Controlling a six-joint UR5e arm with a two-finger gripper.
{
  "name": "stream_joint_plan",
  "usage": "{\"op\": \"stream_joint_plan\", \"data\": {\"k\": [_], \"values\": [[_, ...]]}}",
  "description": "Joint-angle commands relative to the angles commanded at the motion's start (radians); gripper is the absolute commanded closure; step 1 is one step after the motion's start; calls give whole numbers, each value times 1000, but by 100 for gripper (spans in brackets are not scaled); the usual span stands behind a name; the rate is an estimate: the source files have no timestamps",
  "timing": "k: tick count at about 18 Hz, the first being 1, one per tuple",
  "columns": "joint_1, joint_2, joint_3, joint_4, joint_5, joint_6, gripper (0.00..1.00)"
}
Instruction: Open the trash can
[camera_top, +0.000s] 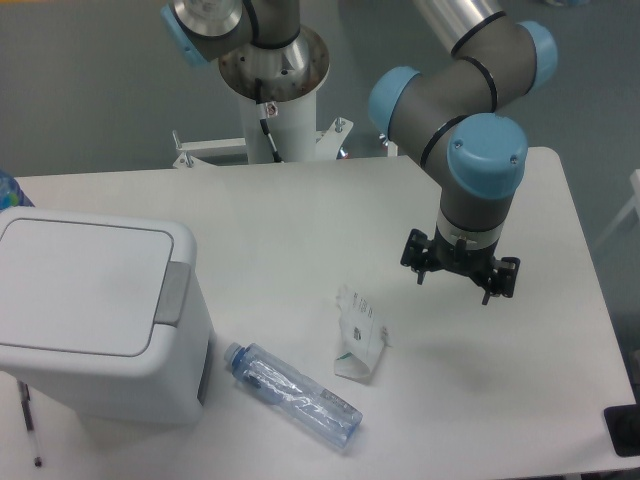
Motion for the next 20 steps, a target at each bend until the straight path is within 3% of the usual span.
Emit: {"op": "stream_joint_plan", "data": {"k": [7,11,15,20], "values": [[2,-2,12,-2,-17,-2,0],[8,12,2,8,-126,-18,0],[5,55,27,8,-162,-194,0],[2,100,66,9,-417,-408,0]]}}
